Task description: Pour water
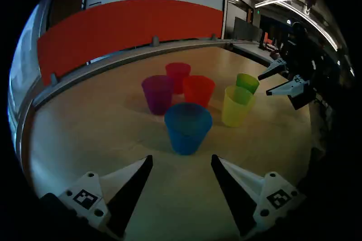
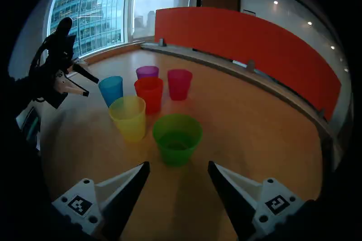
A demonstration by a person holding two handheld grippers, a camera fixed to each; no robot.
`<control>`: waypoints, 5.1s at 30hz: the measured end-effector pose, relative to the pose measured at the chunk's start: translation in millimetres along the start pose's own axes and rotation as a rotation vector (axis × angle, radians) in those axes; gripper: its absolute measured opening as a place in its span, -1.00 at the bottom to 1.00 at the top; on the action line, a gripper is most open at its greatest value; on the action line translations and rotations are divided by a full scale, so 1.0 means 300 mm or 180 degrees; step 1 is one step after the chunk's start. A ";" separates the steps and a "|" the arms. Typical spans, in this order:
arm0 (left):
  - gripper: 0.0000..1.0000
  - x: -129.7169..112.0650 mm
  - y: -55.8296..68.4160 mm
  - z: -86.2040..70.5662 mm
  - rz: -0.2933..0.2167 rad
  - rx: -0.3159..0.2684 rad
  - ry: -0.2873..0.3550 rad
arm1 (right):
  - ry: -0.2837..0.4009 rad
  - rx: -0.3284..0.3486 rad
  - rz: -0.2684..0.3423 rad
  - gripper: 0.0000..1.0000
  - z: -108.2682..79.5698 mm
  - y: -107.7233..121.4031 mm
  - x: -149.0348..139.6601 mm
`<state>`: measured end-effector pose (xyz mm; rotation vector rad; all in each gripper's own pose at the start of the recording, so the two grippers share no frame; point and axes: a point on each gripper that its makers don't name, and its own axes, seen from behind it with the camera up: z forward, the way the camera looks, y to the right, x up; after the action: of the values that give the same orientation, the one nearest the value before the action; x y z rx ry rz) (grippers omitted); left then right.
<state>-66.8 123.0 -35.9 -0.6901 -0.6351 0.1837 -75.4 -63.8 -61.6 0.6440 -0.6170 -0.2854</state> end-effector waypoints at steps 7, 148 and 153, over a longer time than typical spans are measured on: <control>0.92 0.014 -0.020 -0.055 -0.0081 0.0176 0.0187 | 0.0200 -0.0168 0.0114 1.00 -0.072 0.016 0.027; 0.92 0.089 -0.386 -0.278 -0.0596 0.2213 0.2021 | 0.2106 -0.2204 0.0897 1.00 -0.385 0.290 0.379; 0.92 0.089 -0.385 -0.277 -0.0594 0.2215 0.2022 | 0.2107 -0.2208 0.0854 1.00 -0.390 0.289 0.377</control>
<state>-0.8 -0.3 2.1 0.0062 0.0000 -0.0011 90.8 9.4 -29.9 -0.0377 0.0557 -0.0127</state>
